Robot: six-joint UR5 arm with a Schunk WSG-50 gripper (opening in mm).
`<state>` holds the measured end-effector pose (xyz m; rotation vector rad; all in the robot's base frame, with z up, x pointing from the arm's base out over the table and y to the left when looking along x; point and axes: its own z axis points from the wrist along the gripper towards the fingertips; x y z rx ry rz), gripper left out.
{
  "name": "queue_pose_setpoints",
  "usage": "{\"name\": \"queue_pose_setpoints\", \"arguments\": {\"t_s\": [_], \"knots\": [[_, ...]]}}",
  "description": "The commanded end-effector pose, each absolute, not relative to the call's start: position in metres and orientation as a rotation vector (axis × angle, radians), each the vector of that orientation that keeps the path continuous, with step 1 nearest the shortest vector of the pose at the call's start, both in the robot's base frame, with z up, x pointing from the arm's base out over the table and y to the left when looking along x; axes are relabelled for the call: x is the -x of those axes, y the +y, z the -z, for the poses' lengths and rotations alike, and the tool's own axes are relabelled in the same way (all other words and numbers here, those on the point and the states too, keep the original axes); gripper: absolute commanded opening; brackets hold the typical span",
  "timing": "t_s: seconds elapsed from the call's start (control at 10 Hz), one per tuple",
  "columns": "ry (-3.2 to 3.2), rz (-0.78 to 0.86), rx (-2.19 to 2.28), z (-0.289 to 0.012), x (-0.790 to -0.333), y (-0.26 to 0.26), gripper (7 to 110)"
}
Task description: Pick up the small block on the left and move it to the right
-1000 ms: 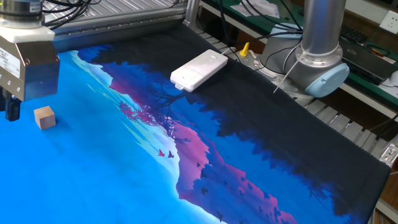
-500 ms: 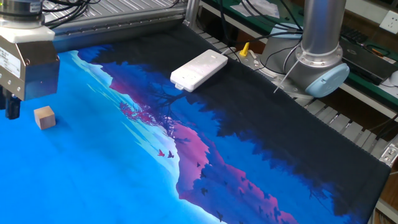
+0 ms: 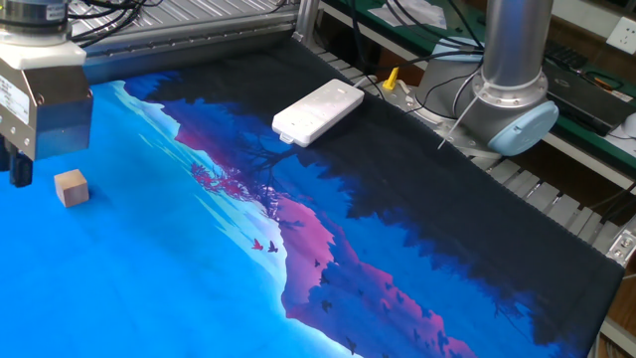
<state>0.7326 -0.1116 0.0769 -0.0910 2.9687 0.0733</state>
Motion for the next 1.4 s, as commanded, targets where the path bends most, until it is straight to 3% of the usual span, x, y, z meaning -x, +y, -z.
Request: {"name": "queue_pose_setpoints", "arguments": {"t_s": [0.0, 0.1, 0.7, 1.3], "knots": [[2.984, -0.213, -0.054, -0.08, -0.728, -0.092, 22], [3.007, -0.245, 0.043, -0.079, -0.721, -0.086, 7], [3.039, -0.311, -0.032, -0.081, -0.712, -0.077, 7], [3.097, -0.108, 0.028, -0.089, -0.691, -0.112, 7]]}}
